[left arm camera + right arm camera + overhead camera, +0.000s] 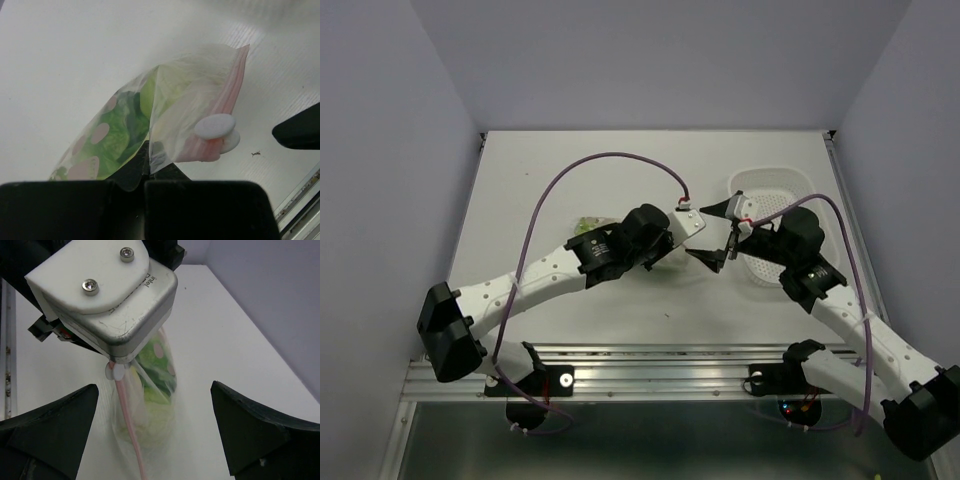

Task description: Open the zip-top bag and remove the fake food

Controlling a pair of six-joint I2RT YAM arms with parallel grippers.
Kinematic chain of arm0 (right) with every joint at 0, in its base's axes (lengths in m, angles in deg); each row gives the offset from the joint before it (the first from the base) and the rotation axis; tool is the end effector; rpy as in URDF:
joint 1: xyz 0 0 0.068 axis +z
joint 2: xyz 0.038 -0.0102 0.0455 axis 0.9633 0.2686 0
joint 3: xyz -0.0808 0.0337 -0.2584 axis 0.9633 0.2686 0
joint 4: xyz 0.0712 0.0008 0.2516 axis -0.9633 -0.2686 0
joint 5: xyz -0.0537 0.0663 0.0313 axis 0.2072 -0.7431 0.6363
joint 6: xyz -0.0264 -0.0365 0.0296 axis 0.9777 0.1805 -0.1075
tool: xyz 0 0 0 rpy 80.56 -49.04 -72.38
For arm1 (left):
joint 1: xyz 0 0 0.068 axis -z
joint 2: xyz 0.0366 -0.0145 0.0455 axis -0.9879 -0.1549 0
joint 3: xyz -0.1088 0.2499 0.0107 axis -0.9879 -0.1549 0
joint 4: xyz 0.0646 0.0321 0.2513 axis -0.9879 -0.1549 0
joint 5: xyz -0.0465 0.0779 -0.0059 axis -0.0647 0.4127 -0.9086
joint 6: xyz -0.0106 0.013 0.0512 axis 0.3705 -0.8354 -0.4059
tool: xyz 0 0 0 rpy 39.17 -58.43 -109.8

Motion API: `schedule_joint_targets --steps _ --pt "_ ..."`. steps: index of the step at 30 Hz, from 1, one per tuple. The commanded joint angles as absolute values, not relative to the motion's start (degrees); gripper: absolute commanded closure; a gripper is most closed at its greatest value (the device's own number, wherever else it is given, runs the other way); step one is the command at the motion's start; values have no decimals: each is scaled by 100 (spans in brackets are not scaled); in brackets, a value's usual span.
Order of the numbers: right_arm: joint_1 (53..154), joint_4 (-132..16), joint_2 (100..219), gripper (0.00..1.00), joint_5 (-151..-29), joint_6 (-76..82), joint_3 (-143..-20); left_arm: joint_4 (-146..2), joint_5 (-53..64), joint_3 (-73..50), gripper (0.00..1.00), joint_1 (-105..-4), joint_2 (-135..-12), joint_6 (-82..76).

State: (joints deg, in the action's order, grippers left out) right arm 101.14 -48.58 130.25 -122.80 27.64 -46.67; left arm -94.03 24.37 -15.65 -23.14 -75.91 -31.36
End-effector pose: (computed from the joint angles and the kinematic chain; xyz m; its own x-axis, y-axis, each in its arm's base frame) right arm 0.1777 0.1155 0.3270 0.2463 -0.1380 -0.9593 -0.8910 0.3574 -0.2801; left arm 0.1712 -0.2610 0.3319 -0.0461 0.5952 -0.8023 0.7931 0.5102 0.3329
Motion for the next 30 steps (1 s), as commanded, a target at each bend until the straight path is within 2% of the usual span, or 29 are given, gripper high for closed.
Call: schedule_joint_targets --steps 1,7,18,26,30 --pt "10193 -3523 12939 2 -12065 2660 -4433 -9400 2248 -1214 100 -2361 -7581 -3064" --pt "10246 -3777 13123 9 -12408 2818 -4582 -9417 2178 -1126 100 -2431 -7625 -2977" --pt "10413 -3821 13141 14 -12734 2871 -4441 -9496 2063 -888 100 -2572 -7836 -2810" --pt "10518 -3690 13246 30 -12541 2871 -4415 -9487 1932 -853 100 -2589 -7809 -2792" --pt "10571 -3689 13361 34 -12444 2880 -4450 -9514 1905 -809 100 -2589 -7836 -2783"
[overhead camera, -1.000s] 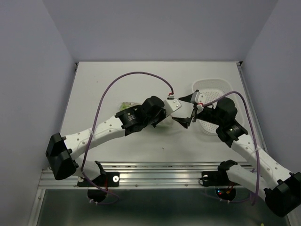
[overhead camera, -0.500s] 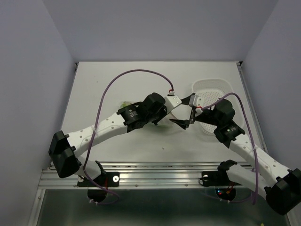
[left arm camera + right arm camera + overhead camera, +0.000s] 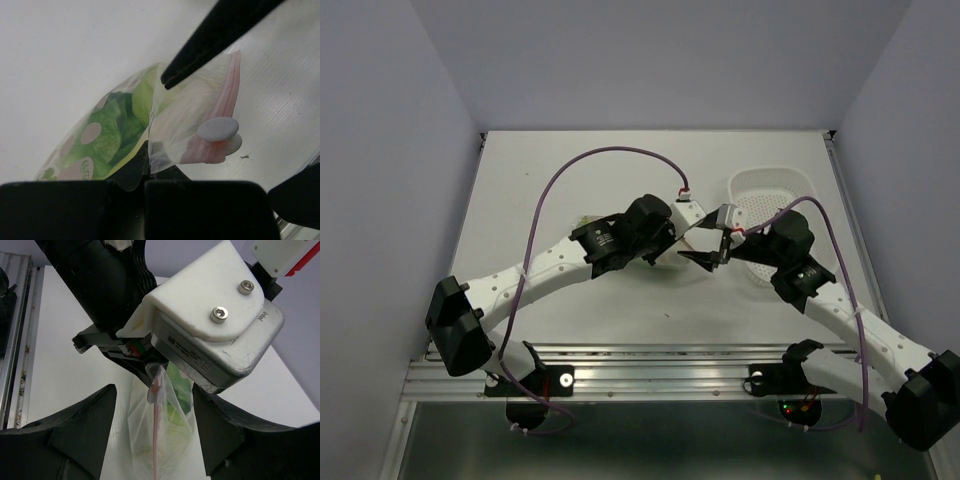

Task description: Open the zip-top bag and remove the fake food

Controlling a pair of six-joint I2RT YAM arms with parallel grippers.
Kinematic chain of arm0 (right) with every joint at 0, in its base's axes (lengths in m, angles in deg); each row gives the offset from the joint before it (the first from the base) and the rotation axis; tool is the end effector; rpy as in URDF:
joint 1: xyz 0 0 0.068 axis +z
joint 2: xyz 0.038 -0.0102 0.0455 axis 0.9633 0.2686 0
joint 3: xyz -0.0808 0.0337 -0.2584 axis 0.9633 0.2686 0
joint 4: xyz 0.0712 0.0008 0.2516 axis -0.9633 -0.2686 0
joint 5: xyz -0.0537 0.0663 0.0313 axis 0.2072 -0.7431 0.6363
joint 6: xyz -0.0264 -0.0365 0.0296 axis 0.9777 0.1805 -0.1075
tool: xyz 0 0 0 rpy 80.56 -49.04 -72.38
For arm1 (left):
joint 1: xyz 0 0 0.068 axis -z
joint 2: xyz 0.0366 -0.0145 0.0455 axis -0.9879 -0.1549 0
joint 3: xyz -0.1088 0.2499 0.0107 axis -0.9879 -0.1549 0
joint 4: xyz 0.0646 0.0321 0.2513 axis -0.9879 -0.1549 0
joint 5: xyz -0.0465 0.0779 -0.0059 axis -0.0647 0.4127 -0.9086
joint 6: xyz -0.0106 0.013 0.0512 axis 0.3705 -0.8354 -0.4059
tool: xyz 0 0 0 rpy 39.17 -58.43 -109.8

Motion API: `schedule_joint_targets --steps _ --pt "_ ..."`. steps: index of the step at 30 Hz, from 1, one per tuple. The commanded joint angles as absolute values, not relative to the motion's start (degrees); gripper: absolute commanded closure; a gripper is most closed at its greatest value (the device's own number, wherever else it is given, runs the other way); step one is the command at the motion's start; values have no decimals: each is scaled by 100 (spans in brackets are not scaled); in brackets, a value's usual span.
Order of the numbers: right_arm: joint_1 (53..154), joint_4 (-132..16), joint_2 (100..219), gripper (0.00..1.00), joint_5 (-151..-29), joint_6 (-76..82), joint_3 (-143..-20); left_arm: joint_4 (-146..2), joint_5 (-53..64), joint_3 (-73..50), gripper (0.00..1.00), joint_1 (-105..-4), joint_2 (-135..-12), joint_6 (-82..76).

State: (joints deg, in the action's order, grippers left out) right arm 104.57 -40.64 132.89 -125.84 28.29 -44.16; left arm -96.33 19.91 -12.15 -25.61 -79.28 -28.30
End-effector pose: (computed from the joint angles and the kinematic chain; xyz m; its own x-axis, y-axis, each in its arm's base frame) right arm 0.1771 0.1314 0.3165 0.3096 -0.0870 -0.9469 -0.9100 0.2616 -0.3216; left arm 0.1877 -0.2660 0.3314 -0.1195 0.5772 -0.8078 0.8166 0.5199 0.2507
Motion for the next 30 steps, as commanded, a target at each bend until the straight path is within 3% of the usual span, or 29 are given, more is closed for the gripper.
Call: schedule_joint_targets --steps 1,4,9,16,21,30 --pt "10632 -3689 13387 37 -12400 2888 -4459 -9522 1923 -809 100 -2589 -7836 -2783" --pt "10693 -3742 13457 42 -12225 2924 -4485 -9549 1932 -783 100 -2589 -7853 -2783" --pt "10817 -3795 13537 43 -11952 2994 -4503 -9549 1888 -739 100 -2598 -7871 -2792" --pt "11002 -3760 13554 58 -11644 2994 -4512 -9584 1861 -748 100 -2598 -7906 -2757" --pt "11054 -3733 13563 63 -11442 2968 -4529 -9602 1879 -757 100 -2589 -7862 -2757" --pt "11054 -3821 13545 87 -11266 2889 -4564 -9531 1756 -783 100 -2598 -7748 -2713"
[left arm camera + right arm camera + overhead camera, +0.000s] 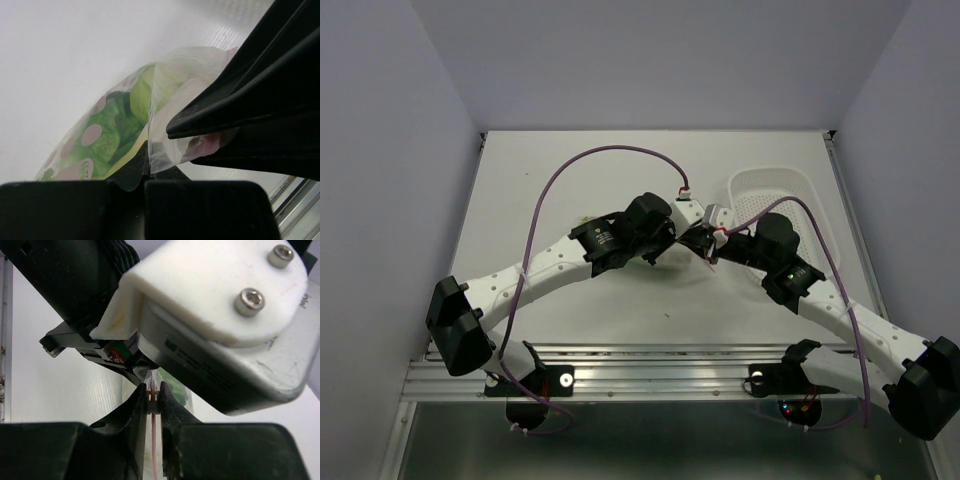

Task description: Open the zip-top bag and remove the fake food

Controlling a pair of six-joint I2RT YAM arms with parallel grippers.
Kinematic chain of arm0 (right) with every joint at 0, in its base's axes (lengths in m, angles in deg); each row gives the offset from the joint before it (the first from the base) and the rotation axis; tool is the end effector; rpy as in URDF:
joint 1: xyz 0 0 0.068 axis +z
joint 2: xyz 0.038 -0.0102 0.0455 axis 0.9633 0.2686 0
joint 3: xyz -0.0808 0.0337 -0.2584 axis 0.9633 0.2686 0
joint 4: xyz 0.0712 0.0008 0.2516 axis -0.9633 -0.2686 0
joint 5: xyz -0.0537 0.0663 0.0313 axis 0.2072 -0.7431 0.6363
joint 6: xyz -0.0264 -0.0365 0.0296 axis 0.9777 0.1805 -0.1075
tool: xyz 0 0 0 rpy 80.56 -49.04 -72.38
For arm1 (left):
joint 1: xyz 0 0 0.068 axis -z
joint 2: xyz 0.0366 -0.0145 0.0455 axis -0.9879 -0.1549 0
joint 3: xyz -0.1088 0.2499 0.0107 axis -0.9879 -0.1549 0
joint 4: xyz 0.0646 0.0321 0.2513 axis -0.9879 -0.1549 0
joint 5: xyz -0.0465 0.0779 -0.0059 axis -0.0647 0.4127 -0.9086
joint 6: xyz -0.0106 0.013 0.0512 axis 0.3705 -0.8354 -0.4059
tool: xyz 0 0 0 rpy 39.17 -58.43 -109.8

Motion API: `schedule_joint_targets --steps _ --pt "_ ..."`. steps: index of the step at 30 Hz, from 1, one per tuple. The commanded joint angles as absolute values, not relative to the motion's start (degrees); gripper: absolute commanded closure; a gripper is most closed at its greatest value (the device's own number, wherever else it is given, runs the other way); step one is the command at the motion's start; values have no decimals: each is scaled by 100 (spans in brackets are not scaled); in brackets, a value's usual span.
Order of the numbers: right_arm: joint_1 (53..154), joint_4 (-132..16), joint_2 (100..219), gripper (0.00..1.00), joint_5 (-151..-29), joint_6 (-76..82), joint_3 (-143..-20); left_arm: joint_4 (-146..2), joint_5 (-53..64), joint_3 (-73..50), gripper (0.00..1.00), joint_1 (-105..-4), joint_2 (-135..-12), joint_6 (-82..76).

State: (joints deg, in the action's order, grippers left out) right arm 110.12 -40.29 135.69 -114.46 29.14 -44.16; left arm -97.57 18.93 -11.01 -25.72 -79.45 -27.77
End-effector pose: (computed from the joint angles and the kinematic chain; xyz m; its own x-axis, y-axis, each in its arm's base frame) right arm 0.1782 0.1516 0.3070 0.2791 -0.1464 -0.9491 -0.8856 0.3429 -0.3133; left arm 0.1878 -0.2662 0.3353 -0.1282 0.5728 -0.8096 0.8244 0.5153 0.2341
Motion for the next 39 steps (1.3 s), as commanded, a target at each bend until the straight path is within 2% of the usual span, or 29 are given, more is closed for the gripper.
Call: schedule_joint_targets --steps 1,3,23,39 --pt "11054 -3830 13545 88 -11257 2889 -4556 -9514 1747 -792 100 -2590 -7713 -2713" --pt "11054 -3812 13545 93 -11240 2871 -4556 -9487 1729 -827 100 -2589 -7617 -2713" --pt "11054 -3997 13344 90 -10836 2695 -4327 -9311 2195 -1029 100 -2625 -7133 -2537" --pt "11054 -4524 13203 89 -9957 2669 -4310 -9338 2362 -1064 100 -2791 -7062 -2449"
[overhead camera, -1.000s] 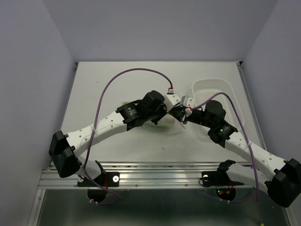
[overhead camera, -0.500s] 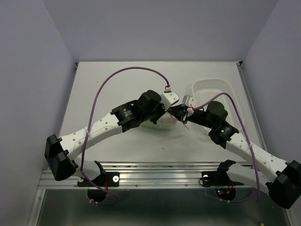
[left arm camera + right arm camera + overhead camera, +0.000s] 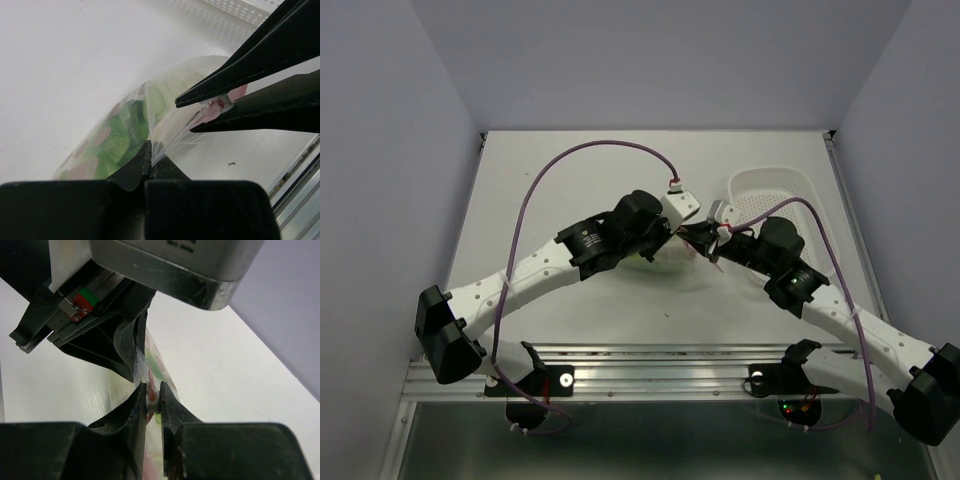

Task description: Open the zip-top bag and remove the fake food

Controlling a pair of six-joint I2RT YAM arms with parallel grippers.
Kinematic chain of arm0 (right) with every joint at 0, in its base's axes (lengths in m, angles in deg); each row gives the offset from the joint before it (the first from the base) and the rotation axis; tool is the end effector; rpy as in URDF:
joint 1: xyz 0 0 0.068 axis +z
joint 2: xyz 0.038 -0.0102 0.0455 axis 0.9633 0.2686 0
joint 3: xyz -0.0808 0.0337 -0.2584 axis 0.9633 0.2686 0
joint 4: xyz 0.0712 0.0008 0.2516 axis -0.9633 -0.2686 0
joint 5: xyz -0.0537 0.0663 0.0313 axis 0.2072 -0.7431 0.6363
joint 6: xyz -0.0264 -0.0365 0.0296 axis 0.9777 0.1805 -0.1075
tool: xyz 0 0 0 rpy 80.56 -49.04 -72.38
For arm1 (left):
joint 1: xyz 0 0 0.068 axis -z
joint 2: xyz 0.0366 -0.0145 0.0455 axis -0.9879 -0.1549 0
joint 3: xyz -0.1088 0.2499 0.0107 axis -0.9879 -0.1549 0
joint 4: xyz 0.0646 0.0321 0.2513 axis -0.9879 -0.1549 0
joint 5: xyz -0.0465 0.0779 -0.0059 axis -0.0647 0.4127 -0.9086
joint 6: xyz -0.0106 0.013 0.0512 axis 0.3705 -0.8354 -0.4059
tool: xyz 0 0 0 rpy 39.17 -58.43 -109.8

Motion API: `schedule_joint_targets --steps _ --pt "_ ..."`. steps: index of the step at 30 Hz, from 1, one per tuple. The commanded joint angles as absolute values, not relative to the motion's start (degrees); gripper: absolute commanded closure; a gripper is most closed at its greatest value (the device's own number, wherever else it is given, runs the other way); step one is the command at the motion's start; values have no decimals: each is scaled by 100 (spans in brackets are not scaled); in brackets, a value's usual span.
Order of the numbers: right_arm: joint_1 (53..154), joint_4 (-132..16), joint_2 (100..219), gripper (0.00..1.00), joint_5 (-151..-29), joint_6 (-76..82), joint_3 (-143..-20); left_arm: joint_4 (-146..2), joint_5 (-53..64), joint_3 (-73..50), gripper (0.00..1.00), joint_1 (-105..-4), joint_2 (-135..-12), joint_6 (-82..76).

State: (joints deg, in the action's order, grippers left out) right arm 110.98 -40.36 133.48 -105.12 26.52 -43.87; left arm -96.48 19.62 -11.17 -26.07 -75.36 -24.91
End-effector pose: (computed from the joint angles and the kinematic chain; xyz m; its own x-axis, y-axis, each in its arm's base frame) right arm 0.1750 0.1471 0.3131 0.2447 -0.1511 -0.9578 -0.8279 0.4816 -0.2875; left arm 0.1808 -0.2519 0.3574 -0.1314 0.4862 -0.8639 0.7970 0.5700 0.1996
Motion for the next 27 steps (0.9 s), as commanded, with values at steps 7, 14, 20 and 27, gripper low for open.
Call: schedule_joint_targets --steps 7,14,20,27 --pt "11054 -4893 13273 89 -9991 2660 -4441 -9338 2380 -1082 100 -2880 -7027 -2397" --pt "11054 -5008 13229 89 -9711 2678 -4371 -9417 2424 -1117 100 -2932 -6966 -2449" --pt "11054 -5034 13238 89 -9456 2879 -4283 -9461 2494 -1178 100 -3038 -6711 -2423" --pt "11054 -5052 13422 91 -9376 3082 -4283 -9566 2950 -1187 100 -3213 -6649 -2309"
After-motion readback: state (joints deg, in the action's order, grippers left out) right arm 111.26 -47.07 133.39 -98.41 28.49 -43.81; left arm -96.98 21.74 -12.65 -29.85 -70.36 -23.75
